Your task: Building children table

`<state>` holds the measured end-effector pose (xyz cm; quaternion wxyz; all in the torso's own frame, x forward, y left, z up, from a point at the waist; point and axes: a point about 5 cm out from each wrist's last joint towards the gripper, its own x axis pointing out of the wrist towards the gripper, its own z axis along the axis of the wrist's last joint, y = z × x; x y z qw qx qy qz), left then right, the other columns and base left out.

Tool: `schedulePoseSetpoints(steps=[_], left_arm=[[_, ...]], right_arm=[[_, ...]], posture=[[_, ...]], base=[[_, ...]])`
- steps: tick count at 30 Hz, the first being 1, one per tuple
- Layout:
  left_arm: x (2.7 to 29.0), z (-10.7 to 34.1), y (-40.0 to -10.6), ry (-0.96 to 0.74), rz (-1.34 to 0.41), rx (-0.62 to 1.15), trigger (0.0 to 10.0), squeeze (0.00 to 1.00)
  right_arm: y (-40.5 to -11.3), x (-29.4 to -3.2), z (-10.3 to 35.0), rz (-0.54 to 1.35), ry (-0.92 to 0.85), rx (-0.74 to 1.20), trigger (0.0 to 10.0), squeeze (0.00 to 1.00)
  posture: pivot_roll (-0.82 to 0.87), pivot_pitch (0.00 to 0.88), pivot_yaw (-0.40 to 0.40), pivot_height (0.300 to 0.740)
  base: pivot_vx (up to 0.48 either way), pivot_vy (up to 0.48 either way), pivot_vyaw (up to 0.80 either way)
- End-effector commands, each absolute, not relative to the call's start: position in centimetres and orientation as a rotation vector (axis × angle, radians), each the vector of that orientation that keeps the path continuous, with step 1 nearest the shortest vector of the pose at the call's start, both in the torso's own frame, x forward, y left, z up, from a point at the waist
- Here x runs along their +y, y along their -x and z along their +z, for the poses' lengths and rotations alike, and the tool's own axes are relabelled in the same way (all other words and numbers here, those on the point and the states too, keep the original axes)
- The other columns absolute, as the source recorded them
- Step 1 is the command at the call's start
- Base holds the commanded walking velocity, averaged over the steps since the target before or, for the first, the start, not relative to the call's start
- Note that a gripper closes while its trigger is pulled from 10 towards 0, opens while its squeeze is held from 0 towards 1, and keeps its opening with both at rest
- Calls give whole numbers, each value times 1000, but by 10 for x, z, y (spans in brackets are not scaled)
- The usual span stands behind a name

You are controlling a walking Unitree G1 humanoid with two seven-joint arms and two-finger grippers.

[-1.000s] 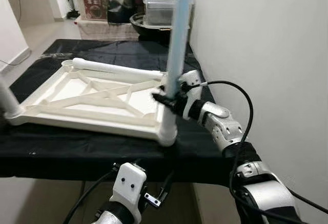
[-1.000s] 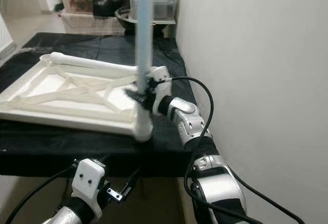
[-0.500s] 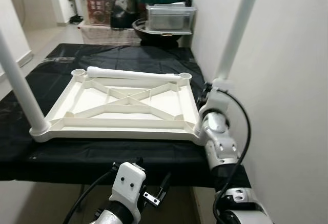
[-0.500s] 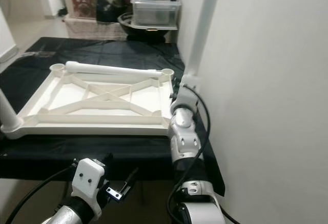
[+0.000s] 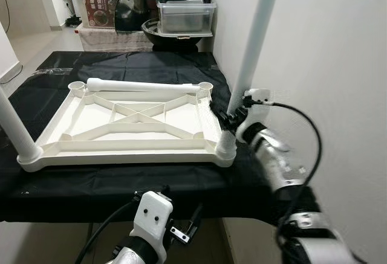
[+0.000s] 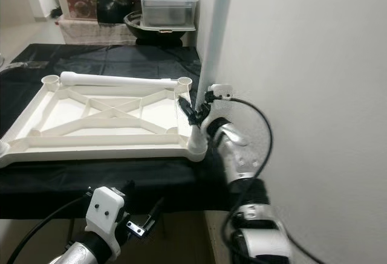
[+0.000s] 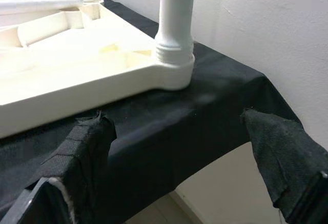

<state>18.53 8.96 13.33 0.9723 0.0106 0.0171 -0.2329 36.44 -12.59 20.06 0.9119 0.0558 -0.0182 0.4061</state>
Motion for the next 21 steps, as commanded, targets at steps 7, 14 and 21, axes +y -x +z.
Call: schedulePoseSetpoints(steps=[7, 14, 21], left_arm=[[90, 130, -185, -27, -472, 52, 10000, 0], [90, 130, -184, -26, -467, 51, 10000, 0], [89, 130, -185, -22, -469, 51, 10000, 0]], right_arm=[[-333, -67, 195, 1506, -83, 48, 10000, 0], [-337, -55, 197, 1484, -61, 41, 0, 0], [-380, -79, 188, 828, 3, 56, 0, 0]], posture=[[120, 53, -72, 740], [120, 55, -74, 740], [112, 56, -73, 740]], base=[[0, 0, 0], [0, 0, 0], [0, 0, 0]])
